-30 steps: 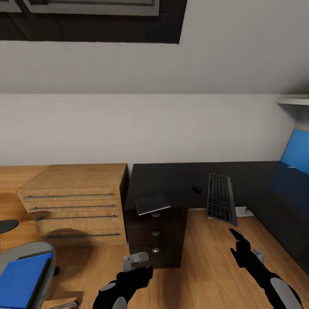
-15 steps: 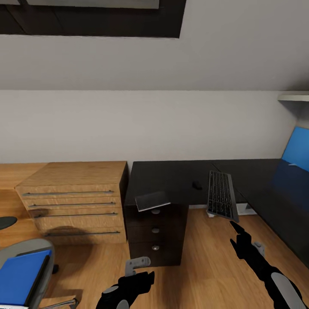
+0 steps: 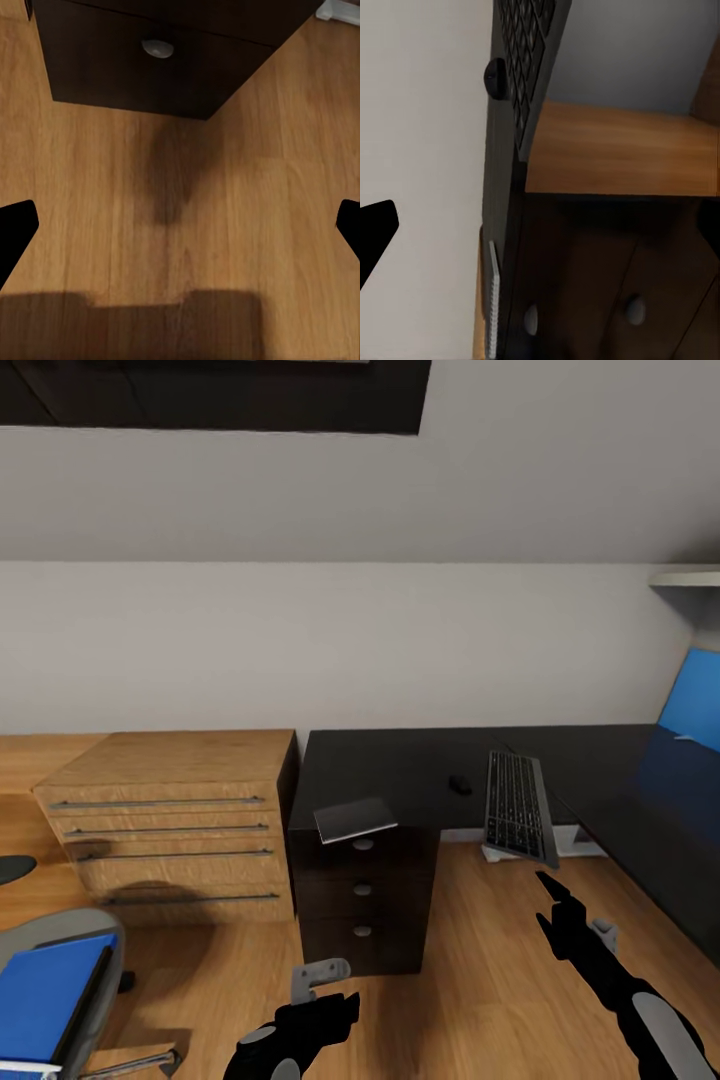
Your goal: In the bedroom, organize the workspace by keeping the computer under the desk, ensuring the monitor is on the desk, placing the keyboard on the desk next to the monitor, placing the mouse on the desk next to the keyboard, moving the folder from the swivel chair onto the desk next to the mouse, stacking the notebook on top of the folder with the pen on top of the notebook, and positioning the swivel chair next to the desk.
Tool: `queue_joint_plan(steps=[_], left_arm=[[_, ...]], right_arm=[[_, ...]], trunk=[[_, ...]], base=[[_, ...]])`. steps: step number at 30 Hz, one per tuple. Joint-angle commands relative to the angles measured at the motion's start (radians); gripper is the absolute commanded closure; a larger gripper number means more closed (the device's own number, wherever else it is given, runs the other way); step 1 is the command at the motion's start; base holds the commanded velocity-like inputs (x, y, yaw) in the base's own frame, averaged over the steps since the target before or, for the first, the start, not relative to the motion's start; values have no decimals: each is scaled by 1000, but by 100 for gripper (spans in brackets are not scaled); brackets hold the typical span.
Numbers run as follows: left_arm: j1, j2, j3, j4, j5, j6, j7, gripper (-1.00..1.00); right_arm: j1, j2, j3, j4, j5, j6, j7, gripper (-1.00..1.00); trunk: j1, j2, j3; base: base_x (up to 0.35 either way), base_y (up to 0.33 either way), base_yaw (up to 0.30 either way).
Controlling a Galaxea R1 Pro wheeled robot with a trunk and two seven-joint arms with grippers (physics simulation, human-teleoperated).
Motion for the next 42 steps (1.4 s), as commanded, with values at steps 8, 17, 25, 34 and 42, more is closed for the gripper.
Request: queue_joint_plan(steps=[8,17,25,34,42], left_arm=[[-1,-1,-5,13,10,1,10,-100],[-1,4,-48,21,9,0,6,-100],[-1,5,-55,33,8,0,5,-100],[-1,5,-55,34,8,-1,6,-100],[-1,5,-55,35,10,-1,4,-100]], right_arm=[[-1,0,-1,6,-6,6,1,-100],[-1,0,-1,6,-6,6,1,-100],[-1,0,-1,6,-6,6,0,-100],[-1,-2,-4,8,-6,6,-2,-100],[-1,-4,-4,8,-6,6,-2,-100]], trunk=[[27,-50,-23],[27,-50,-23],[27,-50,-23],[27,-50,-23],[27,-50,-23]], base=[[0,0,0],[28,0,0],[214,0,0],[147,0,0],[147,0,0]])
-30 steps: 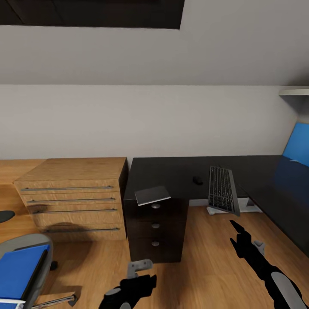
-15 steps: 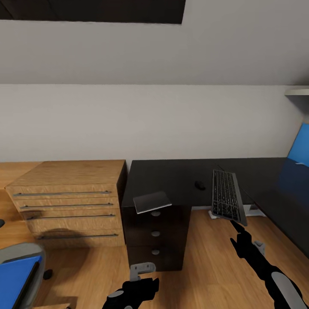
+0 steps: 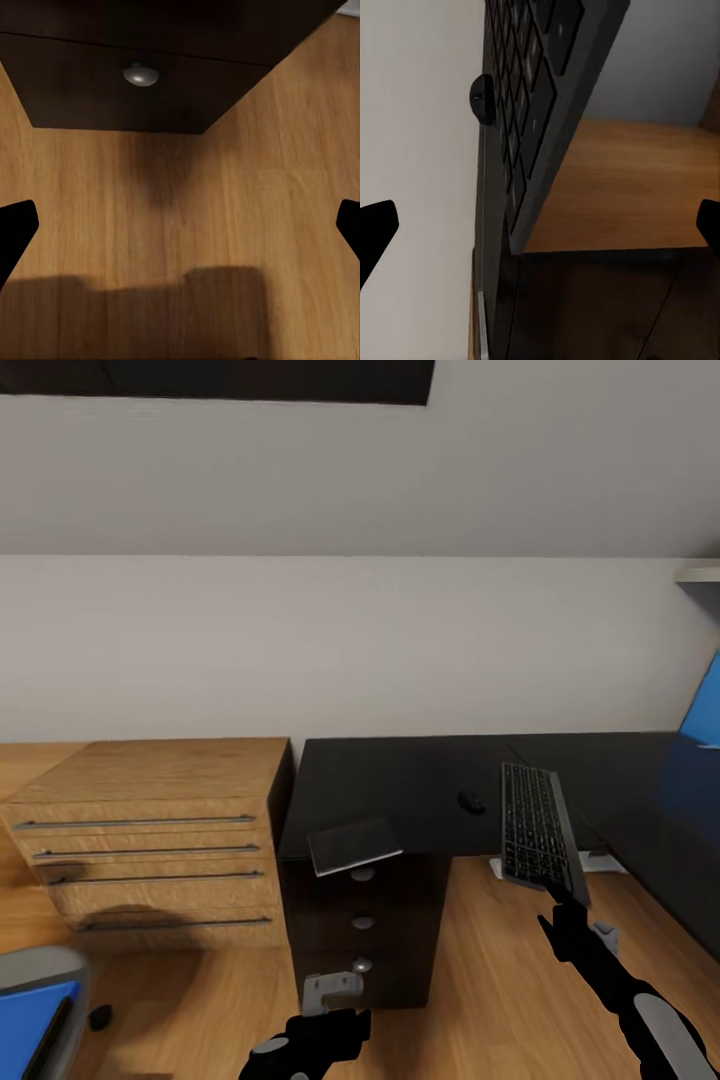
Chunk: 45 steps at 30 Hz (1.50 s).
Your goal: In the bedroom, organize the workspace by keeping the computer under the desk, ensuring the monitor is on the desk, placing the keyboard on the desk next to the monitor, placing the mouse on the desk next to the keyboard, moving the folder from the swivel chair onto the desk next to the mouse, stacking the notebook on top of the folder with the pen on top of the notebook, and positioning the swivel chair next to the desk.
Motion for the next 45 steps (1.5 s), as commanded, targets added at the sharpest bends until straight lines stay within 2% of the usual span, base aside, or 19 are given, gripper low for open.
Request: queue_joint_plan(steps=[1,19,25,37,45], left_arm=[[-1,0,-1,1,11,2,10,-100],[-1,-2,-2,34,14,2,7,-100],[-1,-4,-3,34,14,2,7,-100],[-1,-2,-3,34,14,0,4,-100],[-1,0,-22,34,14,1,5,-100]], right_arm=[[-1,0,-2,0,-5,6,1,-100],[-1,0,-2,0,-5,6,1,-100],[-1,0,-3,0,-5,6,1,-100],[-1,0,-2,0,-5,6,0,-100],[-1,0,-2,0,-5,4,0,-100]], trunk=[[0,0,-1],[0,0,-1],[23,-42,-20],[23,-42,-20],[23,-42,-20]], base=[[227,0,0],[37,0,0],[0,0,0],[0,0,0],[16,0,0]])
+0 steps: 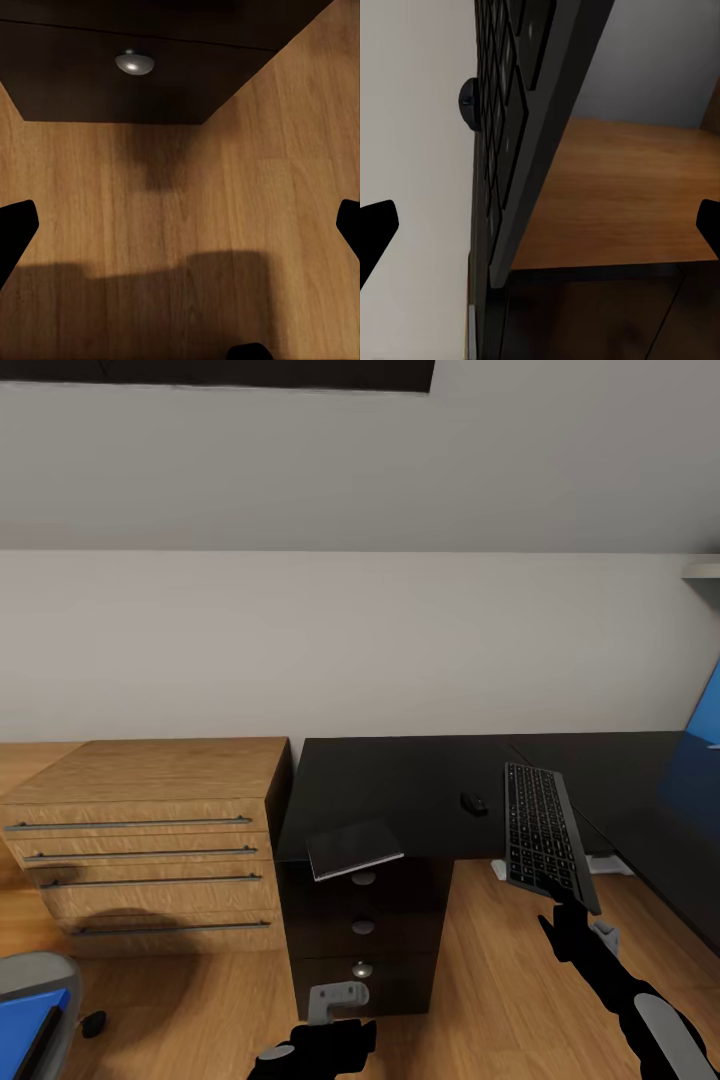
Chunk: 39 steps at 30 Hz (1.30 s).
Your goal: In the bedroom, organize the workspace by keeping the computer under the desk, ensuring the monitor is on the desk, placing the keyboard on the desk next to the monitor, placing the mouse on the desk next to the keyboard, moving the folder from the swivel chair onto the desk next to the mouse, stacking the notebook on top of the folder with the pen on top of the notebook, and positioning the swivel chair next to the desk.
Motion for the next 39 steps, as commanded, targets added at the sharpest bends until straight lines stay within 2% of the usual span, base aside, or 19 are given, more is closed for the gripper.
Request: queue_joint_plan(steps=[1,26,39], left_arm=[[-1,0,-1,-1,11,2,10,-100],[-1,1,-1,-1,13,3,11,-100],[-1,1,0,0,14,3,11,-100]], right_arm=[[-1,0,-2,0,-5,6,1,-100],[-1,1,-1,0,-5,6,1,-100],[-1,-4,-10,-1,-5,6,27,-100]], trunk=[[0,0,-1],[0,0,-1],[0,0,-1]], base=[[2,0,0],[36,0,0],[0,0,0]])
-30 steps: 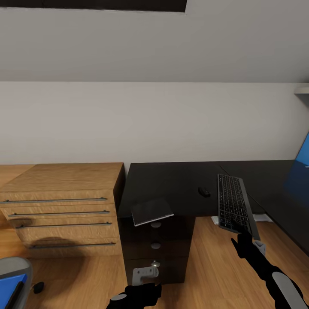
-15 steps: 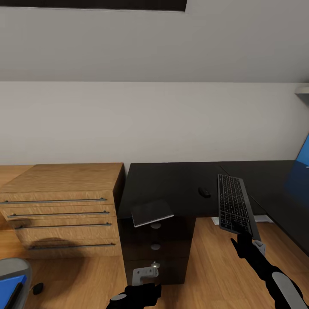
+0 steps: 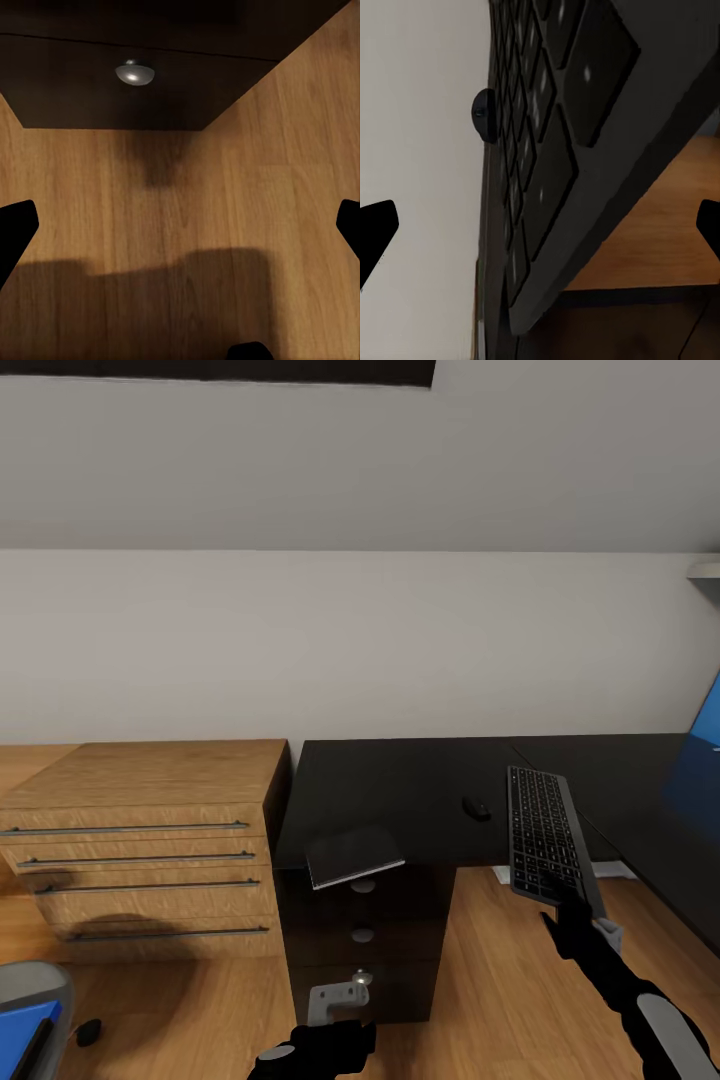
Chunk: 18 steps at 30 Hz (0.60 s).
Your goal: In the bedroom, organize the workspace by keeping the computer under the desk, ensuring the monitor is on the desk, placing the keyboard on the desk next to the monitor, placing the mouse on the desk next to the keyboard, moving the folder from the swivel chair onto the desk next to the mouse, stacking the notebook on top of the folder with the pen on top of the notebook, and positioning the swivel chair next to the desk.
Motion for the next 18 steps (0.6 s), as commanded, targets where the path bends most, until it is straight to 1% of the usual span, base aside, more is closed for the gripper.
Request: queue_joint_plan(steps=[1,5,14,15,18], left_arm=[[-1,0,-1,-1,11,2,10,-100],[-1,0,-2,0,11,2,10,-100],[-1,0,-3,1,11,2,10,-100],[-1,0,-3,1,11,2,10,-100],[-1,0,-3,1,11,2,10,-100]], right_arm=[[-1,0,-9,0,-6,6,1,-100],[-1,-1,-29,0,-6,6,2,-100],[-1,-1,-33,0,-5,5,2,-100],[-1,-1,-33,0,-5,5,1,100],[-1,-1,-33,0,-4,5,1,100]], trunk=[[0,0,-1],[0,0,-1],[0,0,-1],[0,0,-1],[0,0,-1]], base=[[0,0,0],[0,0,0],[0,0,0],[0,0,0],[0,0,0]])
